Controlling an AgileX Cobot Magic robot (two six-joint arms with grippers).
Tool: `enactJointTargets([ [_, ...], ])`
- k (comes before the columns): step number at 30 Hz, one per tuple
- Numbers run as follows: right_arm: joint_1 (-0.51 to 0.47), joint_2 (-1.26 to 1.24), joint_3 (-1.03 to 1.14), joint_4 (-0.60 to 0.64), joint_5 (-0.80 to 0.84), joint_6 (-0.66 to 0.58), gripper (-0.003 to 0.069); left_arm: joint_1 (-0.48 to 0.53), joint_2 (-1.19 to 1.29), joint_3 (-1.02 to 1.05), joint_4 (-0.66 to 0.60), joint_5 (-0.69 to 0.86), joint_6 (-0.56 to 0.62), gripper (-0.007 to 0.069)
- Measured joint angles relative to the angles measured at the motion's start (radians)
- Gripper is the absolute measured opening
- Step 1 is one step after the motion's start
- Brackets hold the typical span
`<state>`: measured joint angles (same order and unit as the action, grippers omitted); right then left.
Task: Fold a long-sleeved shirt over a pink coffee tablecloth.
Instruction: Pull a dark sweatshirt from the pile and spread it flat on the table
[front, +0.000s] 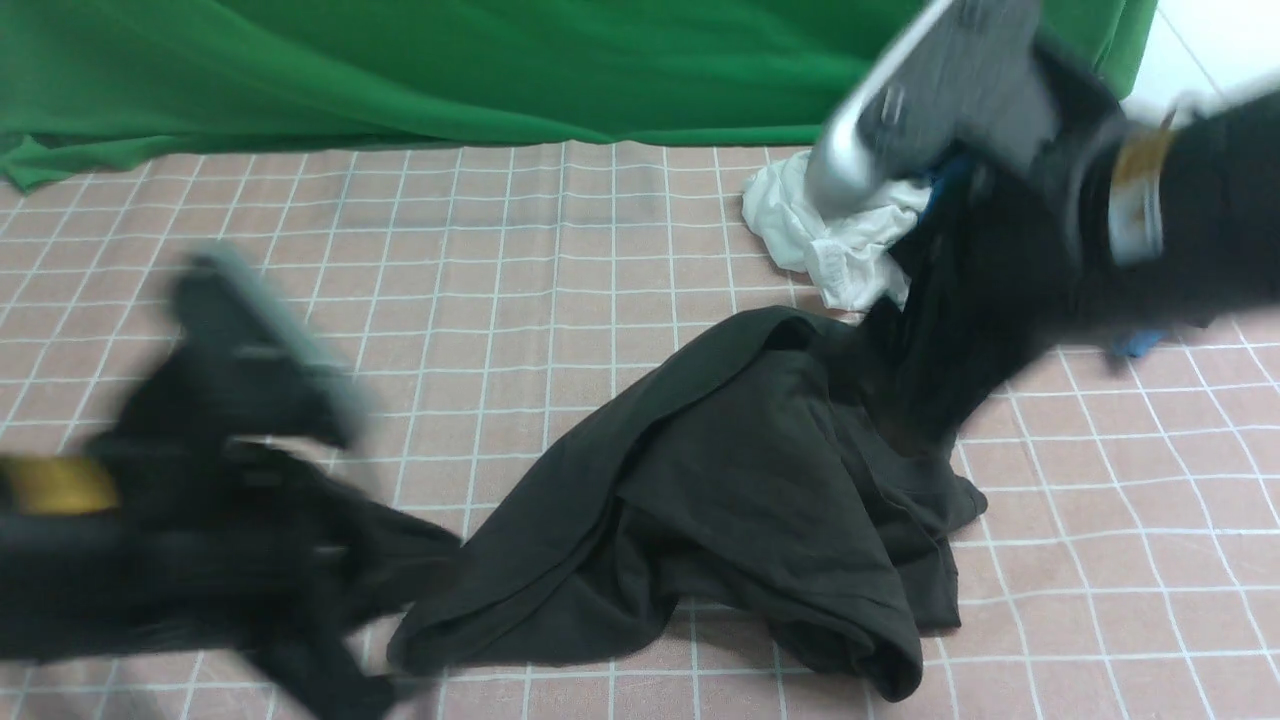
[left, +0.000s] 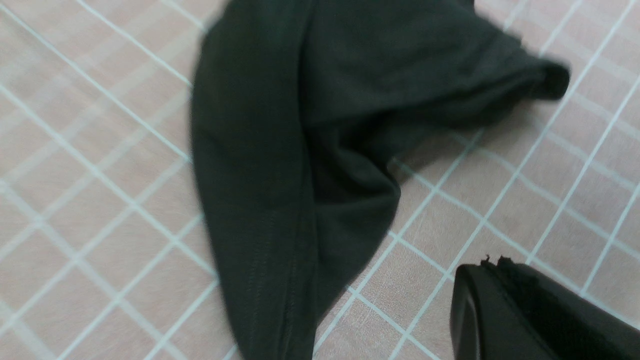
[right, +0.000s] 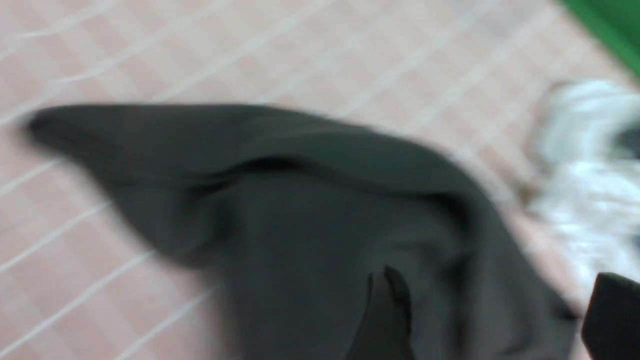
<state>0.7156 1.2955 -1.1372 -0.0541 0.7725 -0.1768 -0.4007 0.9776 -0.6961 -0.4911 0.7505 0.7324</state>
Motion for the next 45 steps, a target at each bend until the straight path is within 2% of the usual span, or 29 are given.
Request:
enactJointTargets([
  [4, 0.1, -0.052, 0.077, 0.001, -0.001, 0.008, 0.0518, -0.068, 0.201, 0.0, 0.059, -0.079, 0.025, 0.003],
  [6, 0.141, -0.076, 0.11, 0.003, -0.002, 0.009, 0.0518, -0.083, 0.301, 0.0, 0.099, -0.092, 0.028, 0.0069],
  [12, 0.165, -0.103, 0.156, 0.003, -0.013, 0.009, 0.0518, -0.086, 0.456, 0.0, 0.23, -0.137, 0.008, 0.0303],
  [15, 0.165, -0.103, 0.173, 0.003, -0.021, 0.009, 0.0518, -0.086, 0.5, 0.0, 0.348, -0.15, -0.083, 0.0442],
  [16, 0.165, -0.103, 0.174, 0.003, -0.023, 0.009, 0.0518, -0.086, 0.505, 0.0, 0.354, -0.15, -0.086, 0.0449],
  [17, 0.165, -0.103, 0.182, 0.003, -0.032, 0.009, 0.0517, -0.086, 0.526, 0.0, 0.402, -0.156, -0.107, 0.0496],
  [21, 0.165, -0.103, 0.198, 0.003, -0.051, 0.007, 0.0517, -0.086, 0.568, 0.0, 0.491, -0.172, -0.116, 0.0535],
  [23, 0.165, -0.103, 0.206, 0.003, -0.056, 0.006, 0.0517, -0.086, 0.575, 0.0, 0.52, -0.176, -0.126, 0.0524],
  [25, 0.165, -0.103, 0.209, 0.003, -0.057, 0.006, 0.0517, -0.086, 0.576, 0.0, 0.529, -0.18, -0.141, 0.0477],
  [29, 0.165, -0.103, 0.21, 0.003, -0.057, 0.006, 0.0517, -0.086, 0.569, 0.0, 0.539, -0.187, -0.158, 0.0309],
  [30, 0.165, -0.103, 0.21, 0.003, -0.057, 0.006, 0.0517, -0.086, 0.568, 0.0, 0.541, -0.187, -0.158, 0.03],
  [31, 0.165, -0.103, 0.211, 0.003, -0.057, 0.006, 0.0517, -0.086, 0.564, 0.0, 0.549, -0.192, -0.158, 0.0229],
  [33, 0.165, -0.103, 0.212, 0.003, -0.058, 0.006, 0.0517, -0.086, 0.564, 0.0, 0.556, -0.204, -0.158, 0.015],
  [34, 0.165, -0.103, 0.212, 0.003, -0.058, 0.007, 0.0517, -0.086, 0.564, 0.0, 0.557, -0.207, -0.158, 0.0143],
  [35, 0.165, -0.103, 0.212, 0.003, -0.058, 0.008, 0.0517, -0.086, 0.564, 0.0, 0.56, -0.215, -0.158, 0.0101],
  [38, 0.165, -0.103, 0.212, 0.003, -0.058, 0.009, 0.0517, -0.086, 0.564, 0.0, 0.565, -0.222, -0.178, 0.0057],
  [42, 0.165, -0.103, 0.212, 0.003, -0.058, 0.016, 0.0517, -0.086, 0.564, 0.0, 0.622, -0.23, -0.242, 0.005],
  [45, 0.165, -0.103, 0.212, 0.003, -0.058, 0.025, 0.0517, -0.077, 0.564, 0.0, 0.746, -0.255, -0.395, 0.005],
])
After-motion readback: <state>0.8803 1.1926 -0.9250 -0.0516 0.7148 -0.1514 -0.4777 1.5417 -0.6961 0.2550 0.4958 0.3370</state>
